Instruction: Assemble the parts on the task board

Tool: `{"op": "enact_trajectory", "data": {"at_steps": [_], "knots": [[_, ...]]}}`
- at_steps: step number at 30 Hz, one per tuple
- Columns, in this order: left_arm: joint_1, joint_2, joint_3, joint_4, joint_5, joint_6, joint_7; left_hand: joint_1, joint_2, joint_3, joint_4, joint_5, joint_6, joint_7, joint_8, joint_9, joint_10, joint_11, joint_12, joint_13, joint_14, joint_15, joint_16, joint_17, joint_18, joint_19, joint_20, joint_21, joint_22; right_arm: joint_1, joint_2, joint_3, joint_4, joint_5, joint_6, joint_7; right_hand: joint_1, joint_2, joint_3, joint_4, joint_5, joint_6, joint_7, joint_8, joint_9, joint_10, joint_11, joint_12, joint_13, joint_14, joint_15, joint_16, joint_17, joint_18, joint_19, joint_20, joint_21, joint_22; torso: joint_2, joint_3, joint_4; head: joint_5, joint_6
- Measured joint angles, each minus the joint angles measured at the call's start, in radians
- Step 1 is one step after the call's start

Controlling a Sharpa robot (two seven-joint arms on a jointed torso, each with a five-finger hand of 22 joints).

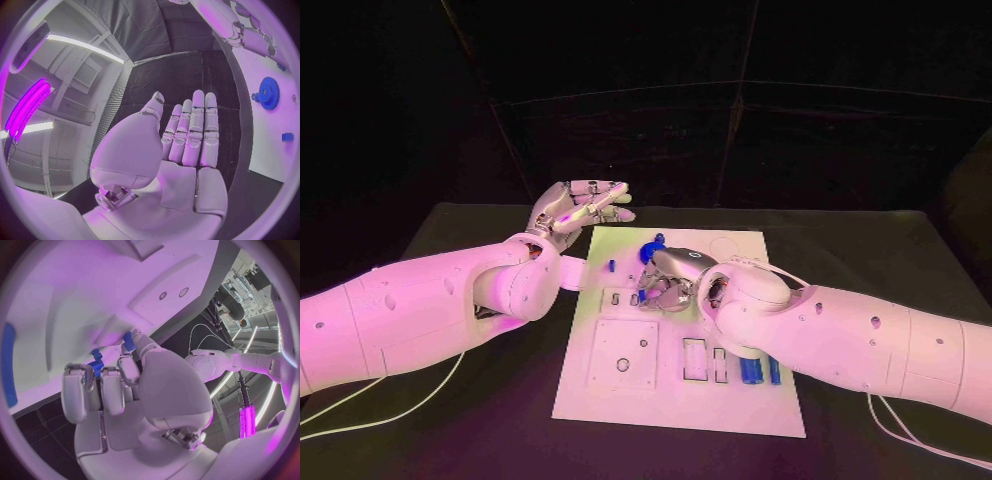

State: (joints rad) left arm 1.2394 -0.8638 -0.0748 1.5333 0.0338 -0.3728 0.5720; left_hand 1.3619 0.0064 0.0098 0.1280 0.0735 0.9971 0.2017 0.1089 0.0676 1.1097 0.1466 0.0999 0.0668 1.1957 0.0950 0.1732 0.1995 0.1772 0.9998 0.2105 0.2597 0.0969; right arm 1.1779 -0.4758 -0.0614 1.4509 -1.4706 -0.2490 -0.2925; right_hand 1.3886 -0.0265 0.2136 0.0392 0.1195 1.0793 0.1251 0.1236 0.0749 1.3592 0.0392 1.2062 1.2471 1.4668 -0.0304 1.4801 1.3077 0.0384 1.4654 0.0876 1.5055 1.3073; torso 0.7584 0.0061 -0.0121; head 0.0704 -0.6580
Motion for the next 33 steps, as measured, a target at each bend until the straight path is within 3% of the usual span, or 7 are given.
{"op": "enact_trajectory", "data": {"at_steps": [16,22,26,33], "knots": [[0.000,-0.002,0.000,0.001,0.000,0.000,0.000,0.000,0.000,0.000,0.000,0.000,0.000,0.000,0.000,0.000,0.000,0.000,0.000,0.000,0.000,0.000,0.000,0.001,0.000,0.000,0.000,0.000,0.000,-0.003,-0.003,-0.002,0.006,-0.023,0.004,-0.015,-0.028,-0.015,0.003,0.003,0.000,-0.032,0.013,-0.023,-0.007,-0.018,0.011,-0.022,-0.016,0.000,0.000,-0.005,0.000,0.000,0.000,0.000,0.000,0.000,0.000,0.0001,0.0004,-0.001,-0.001],[0.000,-0.002,0.000,0.001,0.000,0.000,-0.001,0.000,0.000,0.000,0.000,0.000,0.000,0.000,0.000,0.000,0.000,0.000,0.000,0.000,0.000,0.000,0.000,0.001,0.000,0.000,0.000,0.000,0.000,-0.003,-0.002,-0.002,0.006,-0.030,0.002,-0.024,-0.044,-0.034,-0.005,0.012,0.001,-0.044,0.018,-0.029,-0.007,-0.022,0.015,-0.027,-0.018,0.000,0.007,-0.005,0.000,0.000,-0.004,0.004,0.000,0.000,0.000,0.0000,0.0005,-0.002,0.000],[0.000,-0.003,0.000,0.001,0.000,0.000,-0.001,0.000,0.000,0.000,0.000,0.000,0.000,0.000,0.000,0.000,0.000,0.000,0.000,0.000,0.000,0.000,0.000,0.001,0.000,0.000,0.000,0.000,0.000,-0.003,-0.002,-0.002,0.005,-0.034,-0.001,-0.028,-0.054,-0.045,-0.016,0.022,0.030,-0.050,0.022,-0.035,-0.007,-0.025,0.018,-0.027,-0.019,0.000,0.007,-0.005,0.000,0.000,-0.007,0.007,-0.005,0.000,0.000,0.0000,0.0005,-0.002,0.001],[0.000,-0.003,0.000,0.001,0.000,0.000,-0.001,0.000,0.000,0.000,0.000,0.000,0.000,0.000,0.000,0.000,0.000,0.000,0.000,0.000,0.000,0.000,0.000,0.001,0.000,0.000,0.000,0.000,0.000,-0.004,-0.002,-0.002,0.005,-0.038,-0.010,-0.036,-0.071,-0.061,-0.037,0.044,0.023,-0.067,0.020,-0.040,-0.007,-0.029,0.022,-0.037,-0.024,0.000,0.014,-0.008,0.000,0.000,-0.011,0.011,-0.005,0.000,0.000,0.0000,0.0005,-0.002,0.001]]}}
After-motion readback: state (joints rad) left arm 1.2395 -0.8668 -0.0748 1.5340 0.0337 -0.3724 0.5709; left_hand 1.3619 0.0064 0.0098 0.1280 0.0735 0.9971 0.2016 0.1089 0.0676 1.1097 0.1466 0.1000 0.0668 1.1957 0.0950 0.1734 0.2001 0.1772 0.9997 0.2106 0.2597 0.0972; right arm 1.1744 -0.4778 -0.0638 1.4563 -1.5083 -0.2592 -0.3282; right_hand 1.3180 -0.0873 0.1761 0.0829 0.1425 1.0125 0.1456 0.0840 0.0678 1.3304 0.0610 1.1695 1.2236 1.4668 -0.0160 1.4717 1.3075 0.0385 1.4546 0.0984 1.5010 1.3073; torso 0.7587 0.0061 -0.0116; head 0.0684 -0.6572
